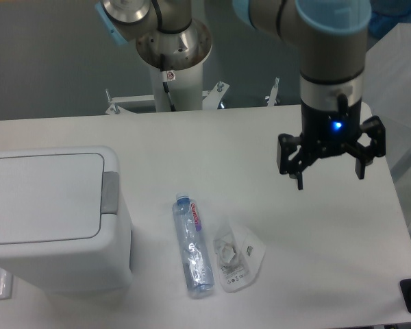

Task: Open the trash can
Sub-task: 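Move the open gripper over to the white trash can's lid edge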

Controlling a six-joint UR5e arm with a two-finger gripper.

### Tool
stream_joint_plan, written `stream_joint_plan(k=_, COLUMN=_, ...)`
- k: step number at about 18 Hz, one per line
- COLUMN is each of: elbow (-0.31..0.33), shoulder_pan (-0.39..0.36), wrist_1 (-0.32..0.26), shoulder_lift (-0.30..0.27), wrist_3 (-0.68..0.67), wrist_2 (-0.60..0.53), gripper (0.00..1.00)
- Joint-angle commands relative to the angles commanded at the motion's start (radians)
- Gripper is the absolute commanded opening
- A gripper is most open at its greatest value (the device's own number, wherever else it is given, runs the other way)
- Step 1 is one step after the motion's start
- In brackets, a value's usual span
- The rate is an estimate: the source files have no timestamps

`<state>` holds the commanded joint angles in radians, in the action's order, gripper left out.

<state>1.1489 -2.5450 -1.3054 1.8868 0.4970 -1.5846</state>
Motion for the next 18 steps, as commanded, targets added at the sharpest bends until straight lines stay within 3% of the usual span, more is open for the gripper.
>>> stream_joint_plan(k=11, elbow=0.046, shoulder_pan=0.022, wrist_1=0.014, shoulder_lift=0.008, wrist_3=-0.008, wrist_2=0.015, gripper=1.00)
stream_joint_plan(k=18, elbow=0.060, shoulder_pan=0.052, wrist_1=0.015, shoulder_lift=0.006, wrist_3=-0.149, wrist_2=0.149, gripper=1.00)
